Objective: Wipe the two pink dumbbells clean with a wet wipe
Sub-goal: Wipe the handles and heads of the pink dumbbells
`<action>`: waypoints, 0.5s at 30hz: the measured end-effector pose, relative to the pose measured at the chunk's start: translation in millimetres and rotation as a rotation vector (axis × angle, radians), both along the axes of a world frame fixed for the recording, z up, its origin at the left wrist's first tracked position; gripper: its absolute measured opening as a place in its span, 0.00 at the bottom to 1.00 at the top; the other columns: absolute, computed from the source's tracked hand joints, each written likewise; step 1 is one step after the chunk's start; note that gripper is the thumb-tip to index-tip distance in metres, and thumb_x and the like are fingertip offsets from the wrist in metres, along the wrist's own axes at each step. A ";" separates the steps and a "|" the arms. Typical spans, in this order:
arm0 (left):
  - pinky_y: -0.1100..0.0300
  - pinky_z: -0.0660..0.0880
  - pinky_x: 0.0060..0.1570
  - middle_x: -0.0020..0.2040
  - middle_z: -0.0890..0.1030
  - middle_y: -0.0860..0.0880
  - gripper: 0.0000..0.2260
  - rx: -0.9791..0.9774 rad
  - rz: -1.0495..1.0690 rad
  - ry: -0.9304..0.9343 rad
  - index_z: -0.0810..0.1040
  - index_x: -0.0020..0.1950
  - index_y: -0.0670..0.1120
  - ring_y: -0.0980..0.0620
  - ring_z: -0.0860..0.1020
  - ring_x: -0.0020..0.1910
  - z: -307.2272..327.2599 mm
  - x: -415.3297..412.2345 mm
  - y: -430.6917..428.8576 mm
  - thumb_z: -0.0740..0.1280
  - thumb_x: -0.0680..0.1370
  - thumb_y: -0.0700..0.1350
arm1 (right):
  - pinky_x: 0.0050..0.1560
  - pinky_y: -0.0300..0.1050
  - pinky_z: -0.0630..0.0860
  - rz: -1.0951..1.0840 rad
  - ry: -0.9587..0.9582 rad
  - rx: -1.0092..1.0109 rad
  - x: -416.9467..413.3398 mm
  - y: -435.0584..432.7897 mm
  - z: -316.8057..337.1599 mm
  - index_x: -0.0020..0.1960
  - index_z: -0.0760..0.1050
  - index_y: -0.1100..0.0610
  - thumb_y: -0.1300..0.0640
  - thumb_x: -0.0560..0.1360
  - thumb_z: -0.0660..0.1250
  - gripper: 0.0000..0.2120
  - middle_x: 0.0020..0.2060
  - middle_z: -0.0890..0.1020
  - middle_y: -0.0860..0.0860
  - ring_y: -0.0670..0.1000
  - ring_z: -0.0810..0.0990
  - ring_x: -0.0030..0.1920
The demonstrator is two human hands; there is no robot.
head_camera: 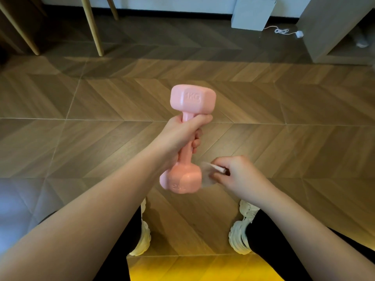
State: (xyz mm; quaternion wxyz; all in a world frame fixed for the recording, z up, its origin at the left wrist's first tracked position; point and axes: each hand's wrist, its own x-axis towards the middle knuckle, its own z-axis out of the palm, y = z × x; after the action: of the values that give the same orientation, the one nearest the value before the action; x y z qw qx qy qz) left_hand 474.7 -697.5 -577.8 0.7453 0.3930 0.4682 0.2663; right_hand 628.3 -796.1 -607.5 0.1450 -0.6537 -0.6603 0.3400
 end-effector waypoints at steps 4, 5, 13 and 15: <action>0.62 0.65 0.26 0.30 0.72 0.53 0.23 0.013 -0.059 0.108 0.74 0.49 0.46 0.54 0.67 0.25 -2.0 -8.6 -4.7 0.72 0.65 0.62 | 0.29 0.37 0.62 -0.356 0.189 0.082 17.3 2.8 8.8 0.34 0.77 0.52 0.61 0.77 0.66 0.14 0.29 0.78 0.56 0.44 0.69 0.28; 0.62 0.65 0.25 0.30 0.72 0.53 0.25 0.034 -0.075 0.130 0.74 0.48 0.46 0.55 0.67 0.24 -3.7 -10.5 -7.7 0.71 0.66 0.65 | 0.30 0.37 0.63 -0.456 0.253 0.137 20.2 4.4 12.3 0.37 0.80 0.47 0.59 0.78 0.65 0.14 0.33 0.81 0.57 0.46 0.74 0.30; 0.69 0.65 0.25 0.24 0.73 0.56 0.24 0.458 -0.184 0.323 0.71 0.36 0.49 0.59 0.68 0.23 -13.6 -17.5 -20.6 0.64 0.67 0.71 | 0.49 0.25 0.71 -0.444 0.343 0.548 10.0 0.7 27.7 0.63 0.77 0.48 0.67 0.77 0.66 0.19 0.48 0.81 0.31 0.33 0.81 0.48; 0.69 0.65 0.26 0.24 0.73 0.56 0.25 0.473 -0.171 0.324 0.72 0.36 0.48 0.58 0.68 0.23 -14.0 -15.4 -19.0 0.64 0.67 0.71 | 0.60 0.31 0.72 -0.269 0.289 0.566 4.0 -6.4 25.5 0.67 0.75 0.56 0.68 0.77 0.63 0.20 0.61 0.81 0.44 0.39 0.79 0.61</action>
State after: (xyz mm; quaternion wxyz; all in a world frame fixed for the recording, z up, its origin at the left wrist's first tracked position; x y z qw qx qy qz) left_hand 459.3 -716.5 -591.8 0.5682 0.6312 0.4711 0.2384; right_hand 632.3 -802.5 -581.9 0.4562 -0.6137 -0.6090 0.2105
